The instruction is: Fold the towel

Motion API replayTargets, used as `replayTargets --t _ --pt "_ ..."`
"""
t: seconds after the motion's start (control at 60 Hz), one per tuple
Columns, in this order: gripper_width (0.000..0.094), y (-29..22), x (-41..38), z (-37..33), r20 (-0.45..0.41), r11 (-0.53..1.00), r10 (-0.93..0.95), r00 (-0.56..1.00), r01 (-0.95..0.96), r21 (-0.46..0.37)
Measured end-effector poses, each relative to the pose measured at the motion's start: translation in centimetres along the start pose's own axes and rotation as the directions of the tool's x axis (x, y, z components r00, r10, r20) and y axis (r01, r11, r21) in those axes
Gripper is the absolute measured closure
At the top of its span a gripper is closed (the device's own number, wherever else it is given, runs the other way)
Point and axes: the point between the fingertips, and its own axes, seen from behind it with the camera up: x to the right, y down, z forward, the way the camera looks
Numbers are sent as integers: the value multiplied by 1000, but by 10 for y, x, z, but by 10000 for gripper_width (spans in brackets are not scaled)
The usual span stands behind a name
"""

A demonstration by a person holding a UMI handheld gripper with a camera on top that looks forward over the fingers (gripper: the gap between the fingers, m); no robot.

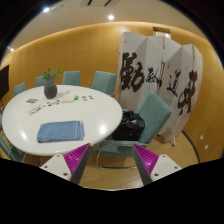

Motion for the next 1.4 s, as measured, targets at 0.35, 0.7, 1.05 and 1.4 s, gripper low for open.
replayTargets --t 0.35,0.7,1.05,1.4 --pt "74 73 -58 0 76 992 -35 997 44 -120" --pt "71 97 -318 34 375 984 -65 925 121 -129" --pt "73 66 -500 194 362 975 -178 915 213 -59" --pt "834 57 -522 284 291 933 -347 891 361 8"
